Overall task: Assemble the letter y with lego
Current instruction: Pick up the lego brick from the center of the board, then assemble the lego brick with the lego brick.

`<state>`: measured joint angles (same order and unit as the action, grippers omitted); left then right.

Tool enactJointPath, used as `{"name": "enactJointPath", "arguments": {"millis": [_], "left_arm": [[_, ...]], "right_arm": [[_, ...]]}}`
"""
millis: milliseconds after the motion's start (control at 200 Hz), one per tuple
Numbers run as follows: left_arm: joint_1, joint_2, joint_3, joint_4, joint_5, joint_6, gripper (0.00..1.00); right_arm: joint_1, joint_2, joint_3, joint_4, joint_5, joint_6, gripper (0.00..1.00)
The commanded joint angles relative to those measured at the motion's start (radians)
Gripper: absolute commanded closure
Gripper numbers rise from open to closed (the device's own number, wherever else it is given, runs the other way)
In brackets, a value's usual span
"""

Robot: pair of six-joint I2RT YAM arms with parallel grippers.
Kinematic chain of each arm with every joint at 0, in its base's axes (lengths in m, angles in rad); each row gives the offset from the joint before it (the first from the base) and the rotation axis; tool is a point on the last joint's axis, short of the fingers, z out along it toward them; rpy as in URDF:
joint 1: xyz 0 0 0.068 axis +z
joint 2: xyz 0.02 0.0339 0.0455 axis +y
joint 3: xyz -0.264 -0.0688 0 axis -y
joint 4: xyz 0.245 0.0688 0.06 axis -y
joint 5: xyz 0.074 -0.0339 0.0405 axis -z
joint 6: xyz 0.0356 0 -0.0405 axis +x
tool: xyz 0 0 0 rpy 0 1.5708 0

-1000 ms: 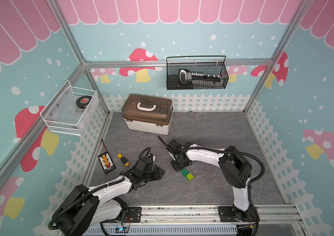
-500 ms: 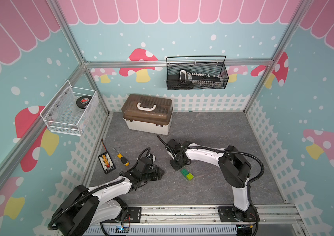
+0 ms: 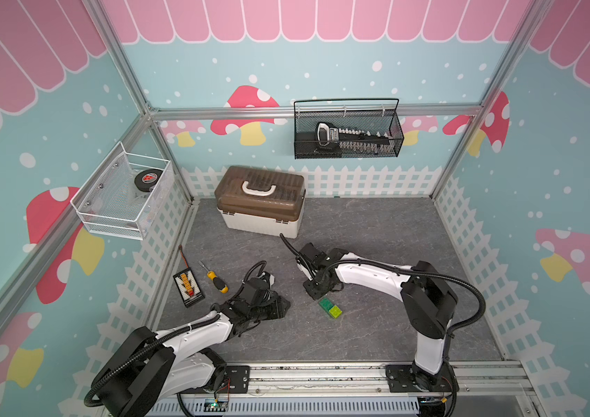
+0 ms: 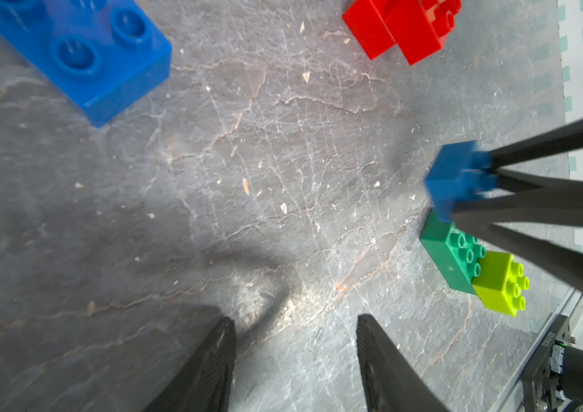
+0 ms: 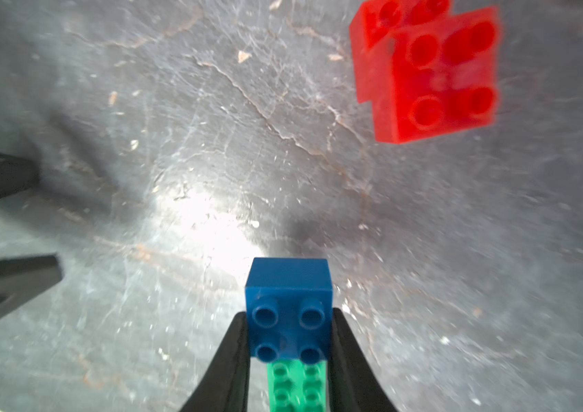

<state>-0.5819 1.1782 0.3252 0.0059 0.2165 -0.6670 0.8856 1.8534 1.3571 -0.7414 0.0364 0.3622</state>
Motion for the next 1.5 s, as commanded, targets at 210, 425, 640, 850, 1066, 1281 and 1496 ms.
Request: {"name": "enactJointPath", "arguments": {"millis": [210,425,640,850,1066,1281,1496], "left_arm": [[0.003,0.006,-0.014,0.019,0.013,-0.014,0.43],[0.003,0.006,-0.014,0.024,0.019,-0.016,0.43],[0.002,0.005,-0.015,0.020,0.015,-0.015,0.43],[0.002,0.006,-0.015,0.019,0.009,-0.014,0.43],[0.001,0.021,-0.008,0.024,0.010,-0.011,0.43],[0.001,0.015,-0.008,0.019,0.008,-0.014,0.43],[0.002,0.008,-0.005,0.006,0.001,-0.008,0.43]], "right_arm": [[0.010,-0.106,-0.114,-0.003,-0.052,-0.060,0.82],[0.010,-0.102,-0.140,0.017,-0.064,-0.064,0.82],[0.009,-0.082,-0.149,0.018,-0.060,-0.081,0.82],[0.010,-0.086,-0.154,0.001,-0.059,-0.090,0.82],[0.009,-0.083,-0.160,0.001,-0.048,-0.091,0.82],[0.009,-0.060,-0.158,0.018,-0.050,-0.097,0.82],[0.009,-0.040,-0.164,0.021,-0.065,-0.105,0.82]]}}
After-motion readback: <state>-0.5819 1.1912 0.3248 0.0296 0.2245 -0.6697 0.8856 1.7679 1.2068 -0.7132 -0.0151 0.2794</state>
